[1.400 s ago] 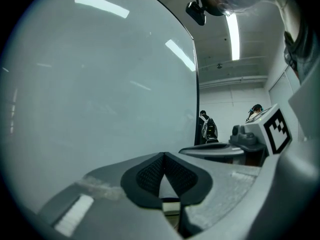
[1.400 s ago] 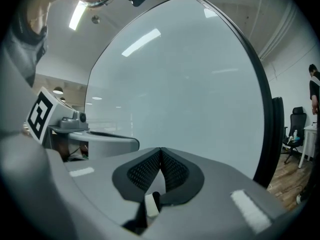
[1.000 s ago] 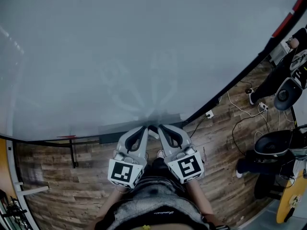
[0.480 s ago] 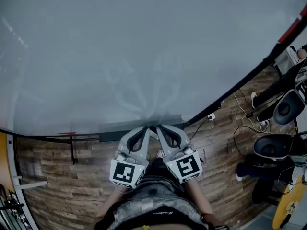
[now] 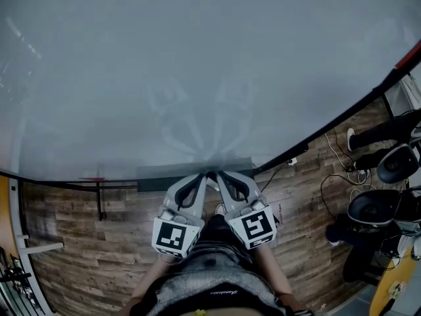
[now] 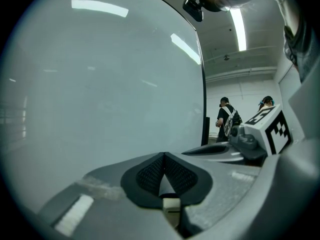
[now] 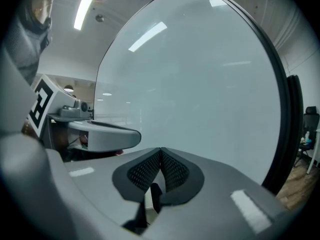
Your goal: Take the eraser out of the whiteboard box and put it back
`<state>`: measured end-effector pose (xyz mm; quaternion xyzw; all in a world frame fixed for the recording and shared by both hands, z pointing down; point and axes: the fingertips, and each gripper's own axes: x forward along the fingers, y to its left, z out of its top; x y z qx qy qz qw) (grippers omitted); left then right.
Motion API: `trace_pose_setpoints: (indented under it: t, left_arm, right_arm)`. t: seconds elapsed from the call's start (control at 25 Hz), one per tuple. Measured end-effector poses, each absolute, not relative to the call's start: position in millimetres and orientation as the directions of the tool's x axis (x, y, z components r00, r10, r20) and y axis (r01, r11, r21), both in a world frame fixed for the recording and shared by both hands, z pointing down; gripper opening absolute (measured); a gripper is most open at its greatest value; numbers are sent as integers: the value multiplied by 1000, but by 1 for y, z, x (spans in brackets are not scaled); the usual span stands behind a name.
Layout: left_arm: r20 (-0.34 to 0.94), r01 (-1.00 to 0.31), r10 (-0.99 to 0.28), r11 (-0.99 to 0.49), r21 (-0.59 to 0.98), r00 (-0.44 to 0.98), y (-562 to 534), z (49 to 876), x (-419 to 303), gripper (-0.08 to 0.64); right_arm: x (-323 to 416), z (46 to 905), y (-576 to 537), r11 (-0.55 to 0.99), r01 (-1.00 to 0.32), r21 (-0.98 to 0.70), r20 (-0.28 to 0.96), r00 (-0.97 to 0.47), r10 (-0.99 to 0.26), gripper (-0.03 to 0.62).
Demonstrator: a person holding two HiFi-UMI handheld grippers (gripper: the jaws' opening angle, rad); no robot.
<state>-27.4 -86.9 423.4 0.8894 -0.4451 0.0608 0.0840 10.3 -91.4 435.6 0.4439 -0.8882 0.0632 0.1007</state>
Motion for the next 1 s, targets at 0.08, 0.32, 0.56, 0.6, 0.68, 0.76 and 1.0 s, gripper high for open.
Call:
trace_pose_setpoints:
  t: [0.08,0.32,0.56,0.6,0.68,0.76,1.0]
  left_arm:
    - [190,-799,-777,-596,84,600,-89,428,-29,0]
    - [206,-802,-777,-591,86,595,-86,427,-30,0]
    - [236,-809,-775,-576,119,587,-86,437,-31,0]
    - [243,-811,-774,-571,130,584,-86,438,-32,0]
    - [248,-807,-770,-577,124,588,-84,441,-34,0]
    - [247,-798,-763,-594,99,598,-84,444,-37,0]
    - [257,-795,-755,-596,115,603,-80,447,-37,0]
  right_arm:
    - [10,441,-94,600,-800,-19,243,-586,-773,3]
    - [10,455,-89,603,-797,-23,293,-582,-758,3]
    - [9,473,-88,609,-793,-34,337,-583,-739,3]
    - [8,475,-87,610,-792,-35,345,-582,-736,3]
    - [6,480,-85,611,-791,-36,361,-580,-730,3]
    - [5,483,-84,612,-790,-38,375,-578,-724,3]
    - [5,494,-79,612,-790,-44,409,-573,-710,3]
